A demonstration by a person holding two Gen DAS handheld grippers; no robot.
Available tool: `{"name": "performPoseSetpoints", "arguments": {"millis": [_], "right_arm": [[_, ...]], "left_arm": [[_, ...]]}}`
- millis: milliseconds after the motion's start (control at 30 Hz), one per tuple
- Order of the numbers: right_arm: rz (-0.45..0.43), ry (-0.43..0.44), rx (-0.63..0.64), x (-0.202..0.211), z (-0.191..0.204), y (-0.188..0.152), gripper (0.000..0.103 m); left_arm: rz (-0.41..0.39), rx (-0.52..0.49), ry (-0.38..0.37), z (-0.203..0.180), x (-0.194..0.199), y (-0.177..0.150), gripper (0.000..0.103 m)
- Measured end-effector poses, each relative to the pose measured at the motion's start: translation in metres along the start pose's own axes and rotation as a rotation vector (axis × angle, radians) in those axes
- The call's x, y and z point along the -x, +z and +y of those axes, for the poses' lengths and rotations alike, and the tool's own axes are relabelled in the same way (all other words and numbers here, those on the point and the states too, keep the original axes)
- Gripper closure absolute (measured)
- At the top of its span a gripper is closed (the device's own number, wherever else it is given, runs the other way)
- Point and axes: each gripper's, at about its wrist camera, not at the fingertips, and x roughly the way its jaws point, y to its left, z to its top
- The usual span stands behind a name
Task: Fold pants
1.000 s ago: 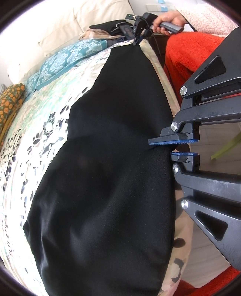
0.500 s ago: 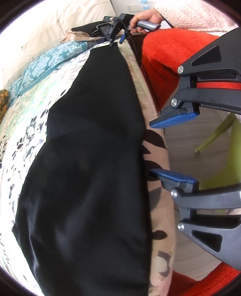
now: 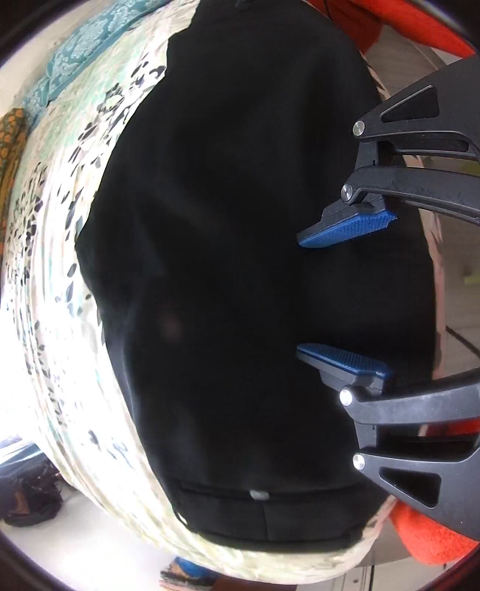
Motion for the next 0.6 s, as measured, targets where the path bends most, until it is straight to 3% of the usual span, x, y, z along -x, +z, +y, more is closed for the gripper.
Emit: {"name": "performPoseSetpoints", "arguments": {"millis": [67,100,167,300,333,400,467,533,600], "right_arm": [[-0.078,-0.081,0.028,-0.006,0.007,-0.013,0.014],[-0.079,-0.114,0.018,-0.009,0.005,-0.015,0.002],[-0.081,-0.063,-0.04,-0.012,-0.005,-0.017,0.0],[-0.084,-0.066,-0.032,-0.011,-0.006,-0.013,0.0],[-0.089,-0.068,-0.033,-0.01,-0.006,-0.013,0.0],[-0.099,-0.068,-0.034,-0.009,-0.005,-0.014,0.0],[-0.11,-0.071,-0.03,-0.008,-0.003,-0.013,0.0],[-0.119,-0.071,-0.03,-0.008,-0.003,-0.015,0.0],[-0.12,-0.071,-0.031,-0.008,-0.003,-0.015,0.0]], "left_arm": [[0.013,0.051,0.062,0.017,0.012,-0.006,0.044],[0.013,0.089,0.058,0.026,0.017,-0.007,0.045],[-0.026,0.126,0.026,0.036,0.026,0.0,0.046],[-0.087,0.1,-0.22,0.023,0.027,0.042,0.038],[-0.108,0.088,-0.253,0.014,0.023,0.057,0.038],[-0.142,0.032,-0.22,-0.007,0.01,0.089,0.038],[-0.086,0.017,-0.134,-0.021,-0.023,0.122,0.039],[-0.014,0.098,-0.055,-0.012,-0.058,0.14,0.048],[-0.039,0.166,-0.04,-0.007,-0.064,0.144,0.047]]}}
